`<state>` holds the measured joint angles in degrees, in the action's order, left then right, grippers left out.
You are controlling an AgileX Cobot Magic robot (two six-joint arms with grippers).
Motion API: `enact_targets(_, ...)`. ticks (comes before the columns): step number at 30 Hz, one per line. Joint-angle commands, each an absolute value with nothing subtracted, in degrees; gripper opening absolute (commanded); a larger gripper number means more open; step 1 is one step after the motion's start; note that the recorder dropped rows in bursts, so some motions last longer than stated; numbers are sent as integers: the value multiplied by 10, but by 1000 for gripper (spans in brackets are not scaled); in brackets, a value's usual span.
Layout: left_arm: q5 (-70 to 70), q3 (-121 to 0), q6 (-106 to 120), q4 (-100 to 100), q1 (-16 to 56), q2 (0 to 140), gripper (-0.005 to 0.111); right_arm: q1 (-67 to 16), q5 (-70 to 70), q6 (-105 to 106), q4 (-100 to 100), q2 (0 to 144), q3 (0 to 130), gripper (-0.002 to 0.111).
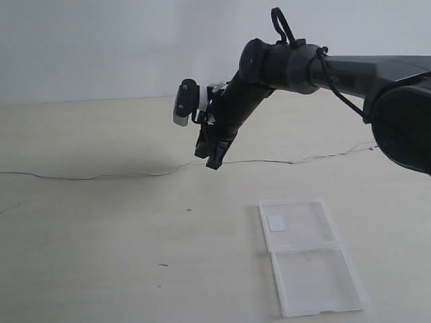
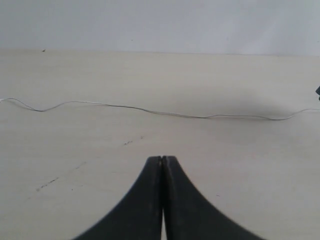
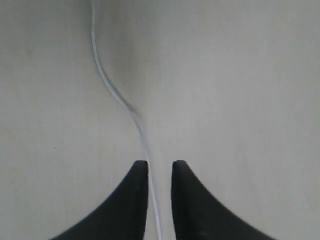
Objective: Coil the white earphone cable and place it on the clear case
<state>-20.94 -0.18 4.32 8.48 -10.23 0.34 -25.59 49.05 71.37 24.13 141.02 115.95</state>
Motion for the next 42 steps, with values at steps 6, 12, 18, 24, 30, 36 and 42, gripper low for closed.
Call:
enact_targets(6, -206, 0, 43, 89, -101, 0, 0, -257, 479, 710, 249, 1422, 1163, 36)
enact_targets(12, -206, 0, 43, 89, -101, 0, 0, -257, 479, 702, 255, 1437, 1163, 37)
enact_targets(18, -206, 0, 43, 89, -101, 0, 0, -257, 479, 702, 253, 1453, 1163, 34)
enact_targets(24, -206, 0, 43, 89, -101, 0, 0, -257, 489, 679, 218, 1476, 1163, 0)
enact_targets(30, -206, 0, 43, 89, -101, 0, 0, -257, 493, 600, 228, 1415, 1163, 0)
enact_targets(36, -206, 0, 43, 89, -101, 0, 0, -257, 532, 495, 235, 1311, 1163, 0)
enact_targets(42, -206, 0, 43, 89, -101, 0, 0, -257, 547, 493, 325, 1240, 1163, 0)
